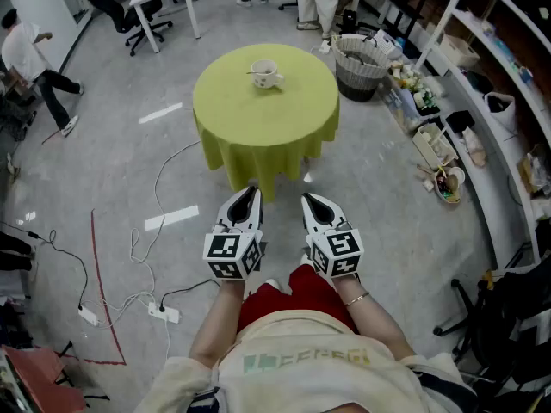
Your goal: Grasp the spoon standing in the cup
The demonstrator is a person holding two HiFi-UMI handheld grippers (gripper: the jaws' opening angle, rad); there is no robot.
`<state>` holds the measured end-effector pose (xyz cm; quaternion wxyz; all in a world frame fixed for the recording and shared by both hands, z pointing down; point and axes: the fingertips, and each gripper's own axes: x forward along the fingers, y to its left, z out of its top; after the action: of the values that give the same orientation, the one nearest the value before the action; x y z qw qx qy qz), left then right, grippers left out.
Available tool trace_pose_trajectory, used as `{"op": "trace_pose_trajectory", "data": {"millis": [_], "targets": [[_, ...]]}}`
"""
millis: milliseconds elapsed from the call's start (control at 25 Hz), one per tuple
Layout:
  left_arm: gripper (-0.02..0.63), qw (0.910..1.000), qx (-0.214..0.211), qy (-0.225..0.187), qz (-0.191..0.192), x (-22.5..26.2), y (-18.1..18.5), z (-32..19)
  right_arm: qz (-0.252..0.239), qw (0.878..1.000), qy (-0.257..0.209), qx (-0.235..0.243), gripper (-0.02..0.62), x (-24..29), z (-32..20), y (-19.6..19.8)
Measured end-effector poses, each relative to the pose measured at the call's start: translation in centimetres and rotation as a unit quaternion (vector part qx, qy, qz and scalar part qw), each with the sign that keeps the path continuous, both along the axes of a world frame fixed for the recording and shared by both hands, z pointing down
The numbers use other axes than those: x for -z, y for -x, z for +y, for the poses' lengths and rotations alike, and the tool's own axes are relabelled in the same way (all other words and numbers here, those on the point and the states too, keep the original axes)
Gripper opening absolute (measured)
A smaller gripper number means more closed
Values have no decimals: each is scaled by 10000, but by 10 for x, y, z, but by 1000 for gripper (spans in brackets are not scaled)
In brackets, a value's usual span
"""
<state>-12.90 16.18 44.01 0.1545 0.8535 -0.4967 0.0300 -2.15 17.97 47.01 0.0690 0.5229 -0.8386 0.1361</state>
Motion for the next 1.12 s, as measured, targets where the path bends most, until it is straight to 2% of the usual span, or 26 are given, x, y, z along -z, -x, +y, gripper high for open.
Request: {"op": "trace_pose_trajectory", "data": {"millis": [520, 920, 1120], "targets": [[48, 9997, 219, 92, 28, -15, -34, -44, 12, 9995, -157, 285, 38, -2, -48, -35], [48, 9983, 568, 124, 6, -19, -72, -83, -79, 9990, -120, 412, 38, -2, -96, -86], [48, 9966, 802, 188, 79, -19, -81, -98, -254, 9974, 45, 672, 38, -5, -113, -97]]}}
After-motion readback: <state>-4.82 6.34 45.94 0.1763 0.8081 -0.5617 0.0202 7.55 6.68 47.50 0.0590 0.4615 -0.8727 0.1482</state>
